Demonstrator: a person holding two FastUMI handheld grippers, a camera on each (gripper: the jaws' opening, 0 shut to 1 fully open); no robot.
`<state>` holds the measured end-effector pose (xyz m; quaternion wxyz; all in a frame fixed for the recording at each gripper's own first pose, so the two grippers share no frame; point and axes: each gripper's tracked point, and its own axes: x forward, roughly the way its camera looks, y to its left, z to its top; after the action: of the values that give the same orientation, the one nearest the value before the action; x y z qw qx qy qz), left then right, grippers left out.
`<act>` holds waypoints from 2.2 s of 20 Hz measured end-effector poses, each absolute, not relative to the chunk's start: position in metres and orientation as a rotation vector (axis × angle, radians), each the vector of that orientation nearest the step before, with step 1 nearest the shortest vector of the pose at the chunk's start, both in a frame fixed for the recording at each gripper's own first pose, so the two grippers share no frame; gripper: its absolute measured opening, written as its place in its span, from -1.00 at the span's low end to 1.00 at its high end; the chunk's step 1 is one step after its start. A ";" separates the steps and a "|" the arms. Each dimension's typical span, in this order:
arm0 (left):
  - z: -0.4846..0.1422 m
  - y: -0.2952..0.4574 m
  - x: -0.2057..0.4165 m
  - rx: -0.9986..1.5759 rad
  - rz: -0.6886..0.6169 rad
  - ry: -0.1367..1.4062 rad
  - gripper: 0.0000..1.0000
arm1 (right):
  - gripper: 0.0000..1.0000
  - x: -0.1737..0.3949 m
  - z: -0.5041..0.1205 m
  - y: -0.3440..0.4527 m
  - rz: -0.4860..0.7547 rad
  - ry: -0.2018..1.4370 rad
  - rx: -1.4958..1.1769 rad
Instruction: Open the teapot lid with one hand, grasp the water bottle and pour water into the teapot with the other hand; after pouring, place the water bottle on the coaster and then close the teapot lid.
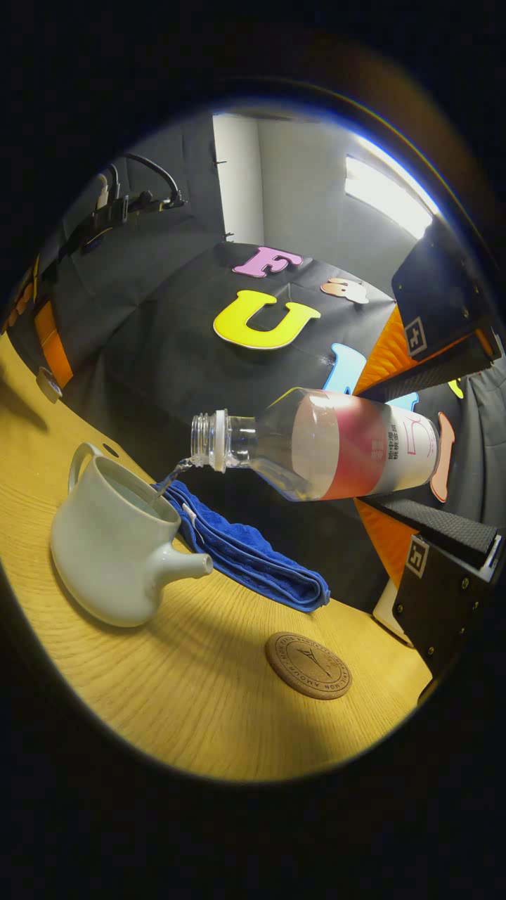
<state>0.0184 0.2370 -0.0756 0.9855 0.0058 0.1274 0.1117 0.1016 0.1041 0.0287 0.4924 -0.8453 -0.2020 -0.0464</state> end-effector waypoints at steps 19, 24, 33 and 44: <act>-0.074 0.236 0.016 0.014 0.222 0.252 -0.76 | 0.54 0.103 0.008 0.107 -0.023 -0.427 -1.958; -0.072 0.234 0.016 0.007 0.215 0.248 -0.75 | 0.55 0.103 -0.016 0.101 0.072 -0.296 -1.710; -0.075 0.233 0.018 0.002 0.210 0.246 -0.77 | 0.56 0.115 -0.036 0.091 0.229 0.010 -0.806; -0.079 0.233 0.019 0.002 0.214 0.252 -0.76 | 0.56 0.157 -0.057 0.069 0.253 0.184 -0.090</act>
<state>0.0193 0.2333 -0.0790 0.9864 0.0012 0.1252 0.1063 0.1571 0.0690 -0.0565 0.9868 -0.0446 0.0913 0.1260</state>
